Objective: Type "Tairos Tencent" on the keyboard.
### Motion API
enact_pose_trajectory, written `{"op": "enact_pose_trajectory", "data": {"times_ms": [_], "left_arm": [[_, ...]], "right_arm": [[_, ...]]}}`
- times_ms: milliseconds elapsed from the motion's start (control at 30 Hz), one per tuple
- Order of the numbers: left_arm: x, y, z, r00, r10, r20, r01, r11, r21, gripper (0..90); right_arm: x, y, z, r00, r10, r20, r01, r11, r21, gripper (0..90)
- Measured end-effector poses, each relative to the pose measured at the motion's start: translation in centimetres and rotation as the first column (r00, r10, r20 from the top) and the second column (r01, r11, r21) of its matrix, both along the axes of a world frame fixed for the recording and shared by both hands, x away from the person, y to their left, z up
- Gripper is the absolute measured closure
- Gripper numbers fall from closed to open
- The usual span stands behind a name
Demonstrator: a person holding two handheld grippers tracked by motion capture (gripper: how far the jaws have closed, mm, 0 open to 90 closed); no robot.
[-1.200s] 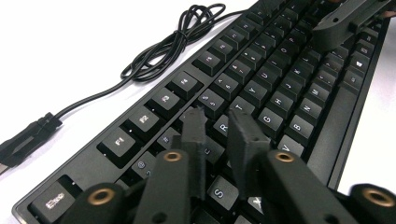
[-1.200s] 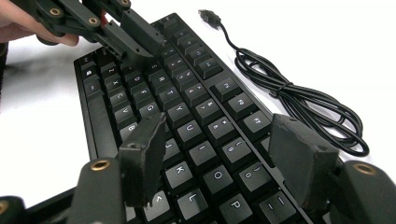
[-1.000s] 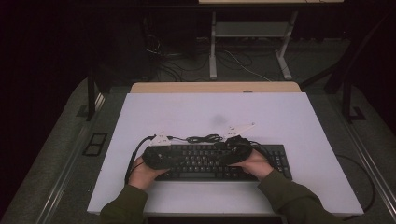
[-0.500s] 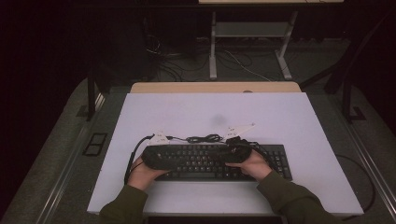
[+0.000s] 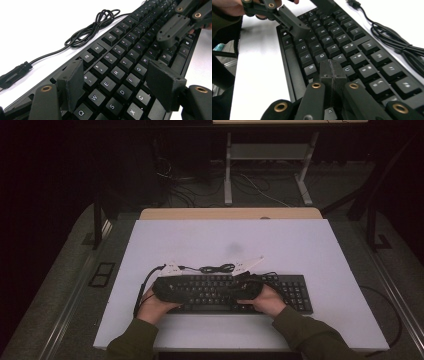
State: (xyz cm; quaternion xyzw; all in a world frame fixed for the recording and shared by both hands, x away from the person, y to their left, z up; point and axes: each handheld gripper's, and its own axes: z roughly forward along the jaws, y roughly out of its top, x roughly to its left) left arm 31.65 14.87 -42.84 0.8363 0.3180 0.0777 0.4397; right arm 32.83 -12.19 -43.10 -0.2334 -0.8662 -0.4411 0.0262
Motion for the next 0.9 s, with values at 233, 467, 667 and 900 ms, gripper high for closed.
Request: {"op": "enact_pose_trajectory", "data": {"times_ms": [233,467,667,900], "left_arm": [[0.0,0.0,-0.1,1.0000,-0.002,-0.001,0.002,1.0000,0.004,29.7],[0.0,0.0,-0.1,1.0000,0.001,-0.001,-0.001,1.0000,0.002,29.8],[0.1,0.0,-0.1,1.0000,0.002,-0.001,-0.002,1.0000,0.003,29.8],[0.1,0.0,-0.1,1.0000,0.002,0.000,-0.002,1.0000,0.004,29.8]], "right_arm": [[-0.3,0.6,-0.2,0.9997,0.022,-0.003,-0.023,1.000,-0.021,89.5],[-0.6,1.1,-0.4,0.9993,0.036,-0.007,-0.036,0.999,-0.038,89.4],[-0.8,1.3,-0.6,0.9993,0.038,-0.002,-0.039,0.998,-0.056,89.4],[-1.0,1.7,-0.8,0.9989,0.047,0.010,-0.046,0.996,-0.078,89.5]]}}
